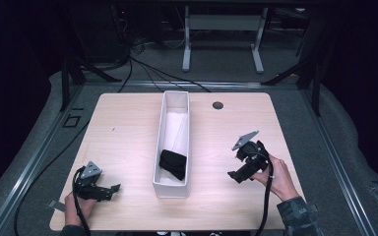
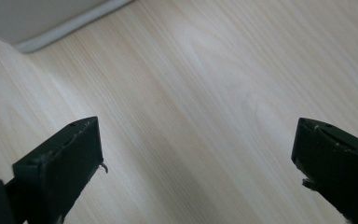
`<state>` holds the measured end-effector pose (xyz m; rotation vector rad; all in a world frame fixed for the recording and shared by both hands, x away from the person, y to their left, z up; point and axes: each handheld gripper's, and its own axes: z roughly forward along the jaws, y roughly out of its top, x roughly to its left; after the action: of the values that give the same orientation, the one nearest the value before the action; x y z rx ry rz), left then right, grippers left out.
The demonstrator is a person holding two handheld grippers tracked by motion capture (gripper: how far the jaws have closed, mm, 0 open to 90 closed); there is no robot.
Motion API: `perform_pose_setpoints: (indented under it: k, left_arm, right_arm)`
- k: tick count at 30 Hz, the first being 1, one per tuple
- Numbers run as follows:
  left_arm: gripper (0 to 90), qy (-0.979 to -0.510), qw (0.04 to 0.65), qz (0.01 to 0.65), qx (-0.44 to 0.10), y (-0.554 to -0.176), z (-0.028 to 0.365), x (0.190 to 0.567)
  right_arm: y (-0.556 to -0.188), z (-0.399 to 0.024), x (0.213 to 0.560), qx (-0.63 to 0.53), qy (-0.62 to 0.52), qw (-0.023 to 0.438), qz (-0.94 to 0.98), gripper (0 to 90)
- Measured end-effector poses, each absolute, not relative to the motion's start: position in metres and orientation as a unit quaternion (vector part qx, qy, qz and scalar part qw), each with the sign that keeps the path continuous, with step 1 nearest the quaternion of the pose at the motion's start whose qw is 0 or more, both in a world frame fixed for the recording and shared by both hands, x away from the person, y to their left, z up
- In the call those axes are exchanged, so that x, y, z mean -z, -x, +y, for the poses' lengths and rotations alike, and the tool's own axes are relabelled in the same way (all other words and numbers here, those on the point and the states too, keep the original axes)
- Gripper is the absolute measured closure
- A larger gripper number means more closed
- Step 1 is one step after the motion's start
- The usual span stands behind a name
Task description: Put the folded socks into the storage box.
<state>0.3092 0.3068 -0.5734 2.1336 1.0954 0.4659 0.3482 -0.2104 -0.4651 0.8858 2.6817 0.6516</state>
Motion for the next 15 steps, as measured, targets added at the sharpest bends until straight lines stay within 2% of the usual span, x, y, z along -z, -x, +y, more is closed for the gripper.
perform_pose_setpoints:
  k: [15]
  left_arm:
    - [1.4, -0.82, 0.342, 0.422, -0.179, -0.309, 0.307, 0.573]
  right_arm:
    - [-0.327, -0.249, 0.52, -0.233, -0.355, 0.114, 0.898, 0.1]
